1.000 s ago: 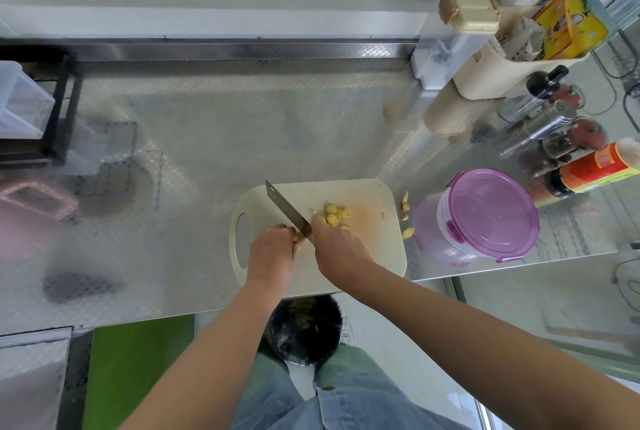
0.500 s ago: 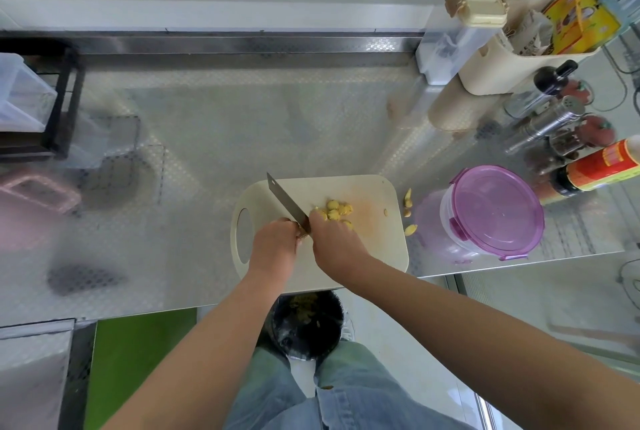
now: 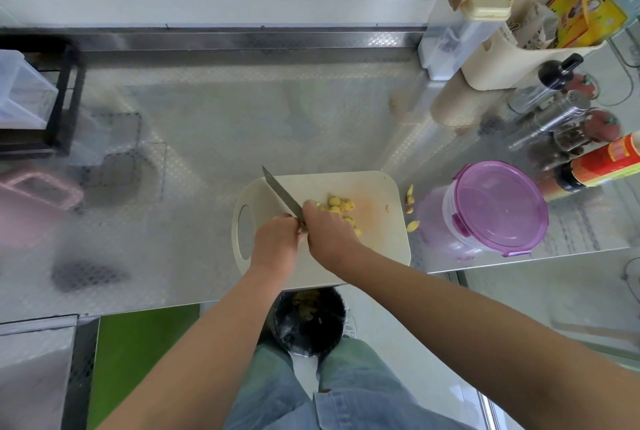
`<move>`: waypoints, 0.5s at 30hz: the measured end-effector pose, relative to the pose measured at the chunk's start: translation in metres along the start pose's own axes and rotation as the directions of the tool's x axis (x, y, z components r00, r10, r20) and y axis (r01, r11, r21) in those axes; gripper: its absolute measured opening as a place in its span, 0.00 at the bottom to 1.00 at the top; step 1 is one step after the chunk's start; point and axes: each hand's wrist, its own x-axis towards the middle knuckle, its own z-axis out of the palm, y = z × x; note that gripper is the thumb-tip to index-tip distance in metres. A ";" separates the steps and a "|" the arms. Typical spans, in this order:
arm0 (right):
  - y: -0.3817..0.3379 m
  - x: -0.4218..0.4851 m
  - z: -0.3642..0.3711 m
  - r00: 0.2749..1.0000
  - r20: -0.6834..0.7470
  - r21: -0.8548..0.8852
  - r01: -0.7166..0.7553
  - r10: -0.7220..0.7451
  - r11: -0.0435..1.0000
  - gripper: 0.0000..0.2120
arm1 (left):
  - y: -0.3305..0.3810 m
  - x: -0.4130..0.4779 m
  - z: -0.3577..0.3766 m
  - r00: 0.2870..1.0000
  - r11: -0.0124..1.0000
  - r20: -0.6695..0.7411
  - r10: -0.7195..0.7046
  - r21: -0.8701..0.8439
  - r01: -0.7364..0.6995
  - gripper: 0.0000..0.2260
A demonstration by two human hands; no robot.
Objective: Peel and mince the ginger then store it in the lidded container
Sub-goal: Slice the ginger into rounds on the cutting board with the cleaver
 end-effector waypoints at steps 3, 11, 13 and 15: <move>0.000 -0.001 0.004 1.000 -0.018 0.002 -0.007 0.007 1.000 0.13 | -0.002 0.001 0.000 1.000 1.000 -0.009 -0.002 -0.009 0.002 0.09; 0.007 -0.006 0.009 0.999 -0.033 0.008 -0.020 0.020 1.000 0.14 | -0.004 0.004 0.005 1.000 1.000 -0.023 0.014 -0.014 -0.014 0.10; 0.004 0.000 0.008 0.999 -0.042 0.006 -0.009 0.010 1.000 0.13 | -0.004 0.003 0.005 1.000 1.000 -0.028 0.002 -0.018 -0.003 0.09; 0.004 -0.003 0.010 0.999 -0.044 0.017 -0.022 0.022 1.000 0.14 | -0.006 0.004 0.006 1.000 1.000 -0.024 0.002 -0.024 -0.002 0.09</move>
